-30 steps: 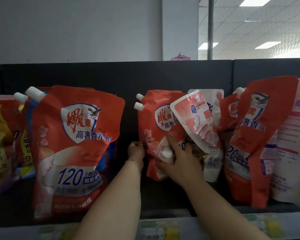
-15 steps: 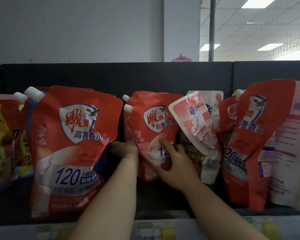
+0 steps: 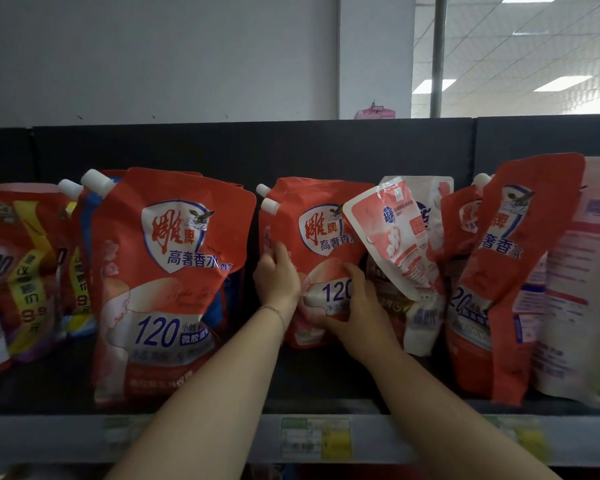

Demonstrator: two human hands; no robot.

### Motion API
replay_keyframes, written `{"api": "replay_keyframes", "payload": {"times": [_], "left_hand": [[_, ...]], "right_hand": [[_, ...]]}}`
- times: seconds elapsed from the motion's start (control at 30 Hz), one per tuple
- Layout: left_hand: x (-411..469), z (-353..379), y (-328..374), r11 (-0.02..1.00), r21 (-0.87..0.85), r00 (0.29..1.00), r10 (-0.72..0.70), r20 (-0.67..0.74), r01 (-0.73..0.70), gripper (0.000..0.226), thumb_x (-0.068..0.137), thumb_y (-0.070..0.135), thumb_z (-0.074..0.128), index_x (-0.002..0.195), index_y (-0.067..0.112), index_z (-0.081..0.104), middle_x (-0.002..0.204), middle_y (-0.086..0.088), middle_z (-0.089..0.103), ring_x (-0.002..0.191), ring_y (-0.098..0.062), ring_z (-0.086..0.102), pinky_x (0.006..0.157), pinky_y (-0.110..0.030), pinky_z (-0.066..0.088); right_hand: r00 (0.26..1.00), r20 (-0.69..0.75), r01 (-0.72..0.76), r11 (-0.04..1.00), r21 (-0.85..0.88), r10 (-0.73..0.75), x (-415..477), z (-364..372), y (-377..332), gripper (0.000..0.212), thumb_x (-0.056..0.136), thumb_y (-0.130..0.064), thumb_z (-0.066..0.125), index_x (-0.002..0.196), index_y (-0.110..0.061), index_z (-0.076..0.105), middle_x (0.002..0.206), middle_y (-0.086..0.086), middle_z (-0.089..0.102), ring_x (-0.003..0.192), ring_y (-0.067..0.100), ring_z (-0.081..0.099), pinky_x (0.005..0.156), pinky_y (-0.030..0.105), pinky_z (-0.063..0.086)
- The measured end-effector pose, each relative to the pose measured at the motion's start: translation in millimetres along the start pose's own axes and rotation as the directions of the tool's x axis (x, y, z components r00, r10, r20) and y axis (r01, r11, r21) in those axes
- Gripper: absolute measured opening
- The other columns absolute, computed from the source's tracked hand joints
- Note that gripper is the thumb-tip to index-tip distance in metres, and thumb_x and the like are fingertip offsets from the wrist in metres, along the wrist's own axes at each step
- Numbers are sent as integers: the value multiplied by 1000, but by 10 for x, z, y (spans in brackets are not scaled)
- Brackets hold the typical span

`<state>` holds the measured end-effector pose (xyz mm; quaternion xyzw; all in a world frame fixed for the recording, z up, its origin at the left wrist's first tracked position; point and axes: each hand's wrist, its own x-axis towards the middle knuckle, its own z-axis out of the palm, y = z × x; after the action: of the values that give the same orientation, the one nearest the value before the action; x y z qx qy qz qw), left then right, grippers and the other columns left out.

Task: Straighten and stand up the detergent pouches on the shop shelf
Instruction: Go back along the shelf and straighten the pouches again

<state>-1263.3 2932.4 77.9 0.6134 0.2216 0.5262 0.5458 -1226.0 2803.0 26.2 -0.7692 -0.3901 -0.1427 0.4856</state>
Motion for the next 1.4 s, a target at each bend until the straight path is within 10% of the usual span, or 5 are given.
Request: {"api": "replay_keyframes", "payload": {"times": [0.3,0.57,0.73,1.03,1.4], "left_hand": [[264,21,244,995,52,979,92,-183,-84,30,102,27,41,113,2,52,119,-16,60,108,-33,58,93,-46,47],[-209,-214,63,693,661,927,374,10,-287,64,82,23,66,137,20,33,143,-8,35,131,-30,36,103,-52,36],[-394,-351,76,779,606,984,73,165,-160,16,87,31,57,92,18,63,95,-3,65,89,-26,63,72,-34,52],[-387,-351,6,843,528,892,-156,423,-103,43,87,15,56,129,22,49,118,-2,55,109,-22,53,91,-33,48],[-128,-270,-232,770,629,728,-372,576,-104,77,87,4,52,150,11,9,147,-16,34,133,-30,38,111,-37,36]], "right_hand": [[990,120,67,997,28,-70,-25,-10,-21,92,77,-27,80,147,-36,20,142,-4,35,125,12,44,94,22,41],[997,32,65,998,15,-65,-48,-6,-55,44,77,-23,77,100,-36,42,110,-8,59,98,12,60,80,35,53],[984,155,111,986,-128,-90,-86,-7,-60,20,82,-20,69,70,-18,53,78,0,63,75,18,60,71,41,53],[958,273,84,996,11,-84,-65,30,-24,20,82,-10,69,94,-20,57,97,-2,64,89,11,61,73,12,46],[938,345,84,991,-100,-45,-21,136,65,55,78,-15,71,129,-20,51,129,2,54,120,19,53,101,34,45]]}}
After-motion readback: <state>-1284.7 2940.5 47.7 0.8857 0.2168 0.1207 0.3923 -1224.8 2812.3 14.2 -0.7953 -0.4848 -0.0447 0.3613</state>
